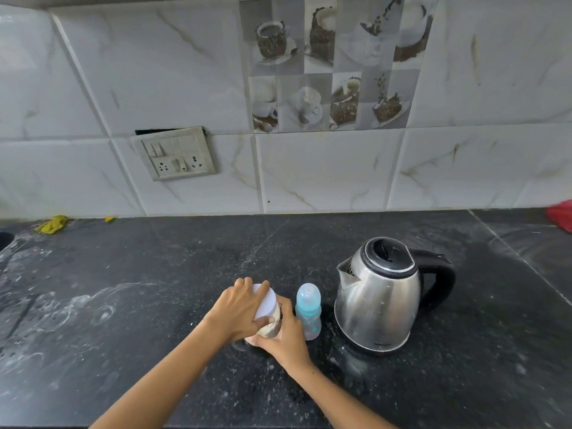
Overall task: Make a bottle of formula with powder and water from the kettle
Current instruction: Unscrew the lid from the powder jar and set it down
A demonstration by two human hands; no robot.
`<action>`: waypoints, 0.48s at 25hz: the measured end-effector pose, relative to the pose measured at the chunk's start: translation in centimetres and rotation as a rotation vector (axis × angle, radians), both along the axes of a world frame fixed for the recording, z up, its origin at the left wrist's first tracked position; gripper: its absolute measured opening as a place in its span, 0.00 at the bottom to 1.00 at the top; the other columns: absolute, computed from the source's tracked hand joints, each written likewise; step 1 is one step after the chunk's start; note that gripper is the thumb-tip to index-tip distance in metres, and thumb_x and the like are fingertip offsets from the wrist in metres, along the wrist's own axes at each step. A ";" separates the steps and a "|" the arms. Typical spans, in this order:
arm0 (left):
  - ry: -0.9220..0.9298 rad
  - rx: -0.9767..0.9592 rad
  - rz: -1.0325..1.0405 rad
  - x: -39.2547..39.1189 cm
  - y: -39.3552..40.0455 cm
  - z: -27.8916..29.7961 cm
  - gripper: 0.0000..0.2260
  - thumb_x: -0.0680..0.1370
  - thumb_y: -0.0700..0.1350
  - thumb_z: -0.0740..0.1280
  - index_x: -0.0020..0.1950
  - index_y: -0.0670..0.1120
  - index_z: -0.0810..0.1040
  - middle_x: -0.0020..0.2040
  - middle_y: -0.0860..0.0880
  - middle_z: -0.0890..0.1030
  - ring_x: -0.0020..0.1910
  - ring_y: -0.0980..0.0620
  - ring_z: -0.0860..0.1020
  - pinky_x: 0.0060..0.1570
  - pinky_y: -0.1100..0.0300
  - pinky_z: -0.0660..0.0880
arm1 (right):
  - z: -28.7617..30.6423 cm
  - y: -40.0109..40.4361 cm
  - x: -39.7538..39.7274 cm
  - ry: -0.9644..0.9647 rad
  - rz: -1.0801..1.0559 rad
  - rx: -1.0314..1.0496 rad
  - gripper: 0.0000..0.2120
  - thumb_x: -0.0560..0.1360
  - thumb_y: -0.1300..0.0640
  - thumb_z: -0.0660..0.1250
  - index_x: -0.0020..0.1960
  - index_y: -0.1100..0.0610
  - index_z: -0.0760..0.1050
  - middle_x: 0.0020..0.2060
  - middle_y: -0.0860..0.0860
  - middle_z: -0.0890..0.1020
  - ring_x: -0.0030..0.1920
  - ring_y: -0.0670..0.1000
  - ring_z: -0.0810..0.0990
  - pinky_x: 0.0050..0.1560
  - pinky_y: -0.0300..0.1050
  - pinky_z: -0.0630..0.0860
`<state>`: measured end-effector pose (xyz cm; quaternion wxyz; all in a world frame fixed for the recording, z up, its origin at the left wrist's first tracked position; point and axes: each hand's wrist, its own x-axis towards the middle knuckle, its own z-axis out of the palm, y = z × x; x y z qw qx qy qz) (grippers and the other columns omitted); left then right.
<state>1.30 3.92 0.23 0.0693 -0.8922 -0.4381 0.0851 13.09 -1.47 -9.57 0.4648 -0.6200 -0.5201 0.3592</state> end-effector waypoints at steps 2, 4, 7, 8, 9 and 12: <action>-0.005 0.069 0.061 0.8 -0.7 -0.2 0.45 0.68 0.71 0.36 0.64 0.41 0.70 0.47 0.42 0.77 0.43 0.45 0.73 0.36 0.57 0.67 | 0.0 -0.3 -0.5 -0.011 -0.033 -0.013 0.39 0.56 0.48 0.80 0.63 0.47 0.67 0.53 0.42 0.81 0.53 0.40 0.80 0.51 0.35 0.77; -0.059 0.078 0.211 1.6 -1.3 0.6 0.38 0.73 0.71 0.38 0.50 0.43 0.74 0.40 0.46 0.78 0.38 0.48 0.76 0.31 0.59 0.65 | 0.0 -0.6 -0.9 -0.046 -0.078 -0.004 0.39 0.56 0.44 0.79 0.63 0.49 0.67 0.51 0.43 0.81 0.51 0.42 0.80 0.48 0.36 0.77; 0.031 -0.012 0.380 1.2 -0.5 3.6 0.33 0.73 0.72 0.43 0.33 0.46 0.70 0.31 0.51 0.72 0.33 0.51 0.73 0.29 0.62 0.63 | -0.1 -0.7 -0.9 -0.087 -0.097 0.010 0.42 0.55 0.40 0.77 0.65 0.49 0.67 0.55 0.43 0.80 0.55 0.44 0.79 0.51 0.41 0.78; 0.059 -0.040 0.381 0.7 -0.2 3.9 0.34 0.72 0.73 0.45 0.36 0.45 0.73 0.34 0.50 0.75 0.36 0.51 0.75 0.33 0.62 0.66 | -0.1 -0.6 -0.8 -0.101 -0.091 0.011 0.43 0.55 0.40 0.77 0.66 0.50 0.67 0.56 0.43 0.80 0.56 0.44 0.79 0.51 0.42 0.78; 0.027 -0.073 0.350 0.1 0.2 3.7 0.34 0.72 0.74 0.50 0.47 0.45 0.76 0.44 0.47 0.79 0.45 0.49 0.77 0.40 0.60 0.71 | 0.0 -0.6 -0.8 -0.113 -0.090 0.008 0.43 0.55 0.40 0.77 0.66 0.50 0.67 0.56 0.43 0.79 0.56 0.44 0.79 0.52 0.42 0.78; -0.097 -0.386 0.096 -0.6 0.6 3.3 0.43 0.69 0.59 0.72 0.77 0.54 0.51 0.78 0.47 0.52 0.75 0.44 0.58 0.69 0.46 0.64 | 0.3 -0.5 -0.7 -0.128 -0.093 -0.008 0.43 0.55 0.39 0.77 0.65 0.50 0.67 0.57 0.44 0.79 0.56 0.44 0.79 0.52 0.42 0.79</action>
